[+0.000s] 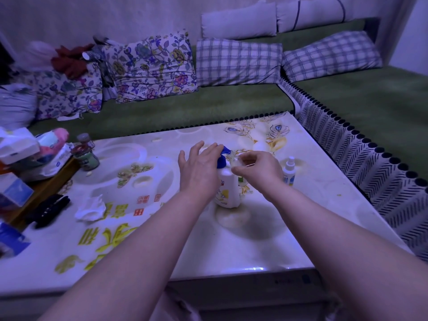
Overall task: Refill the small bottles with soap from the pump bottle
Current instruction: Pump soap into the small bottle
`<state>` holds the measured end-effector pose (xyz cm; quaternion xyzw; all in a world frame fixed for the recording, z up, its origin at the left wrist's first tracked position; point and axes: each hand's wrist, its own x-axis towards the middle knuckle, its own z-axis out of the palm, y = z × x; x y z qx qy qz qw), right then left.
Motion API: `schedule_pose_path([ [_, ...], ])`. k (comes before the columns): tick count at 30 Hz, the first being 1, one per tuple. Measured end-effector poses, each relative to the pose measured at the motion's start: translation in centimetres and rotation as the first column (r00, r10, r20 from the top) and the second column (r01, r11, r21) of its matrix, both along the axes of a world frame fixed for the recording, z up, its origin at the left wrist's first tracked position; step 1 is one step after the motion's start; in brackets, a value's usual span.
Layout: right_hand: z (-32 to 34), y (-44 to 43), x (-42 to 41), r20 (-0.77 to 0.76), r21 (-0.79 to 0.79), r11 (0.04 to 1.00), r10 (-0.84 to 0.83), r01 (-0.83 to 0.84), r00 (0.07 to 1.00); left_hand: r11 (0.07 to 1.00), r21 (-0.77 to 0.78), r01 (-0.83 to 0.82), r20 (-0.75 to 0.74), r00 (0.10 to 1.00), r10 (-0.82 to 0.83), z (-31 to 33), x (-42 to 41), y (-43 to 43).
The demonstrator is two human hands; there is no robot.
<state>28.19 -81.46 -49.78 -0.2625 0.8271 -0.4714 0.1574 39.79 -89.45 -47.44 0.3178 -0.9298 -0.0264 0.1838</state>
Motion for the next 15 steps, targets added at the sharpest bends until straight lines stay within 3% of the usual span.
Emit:
schedule_pose_path([
  [15, -0.05, 0.10, -0.09, 0.004, -0.010, 1.000, 0.005, -0.005, 1.000, 0.999, 0.032, -0.001, 0.022, 1.000, 0.000, 0.13, -0.02, 0.00],
])
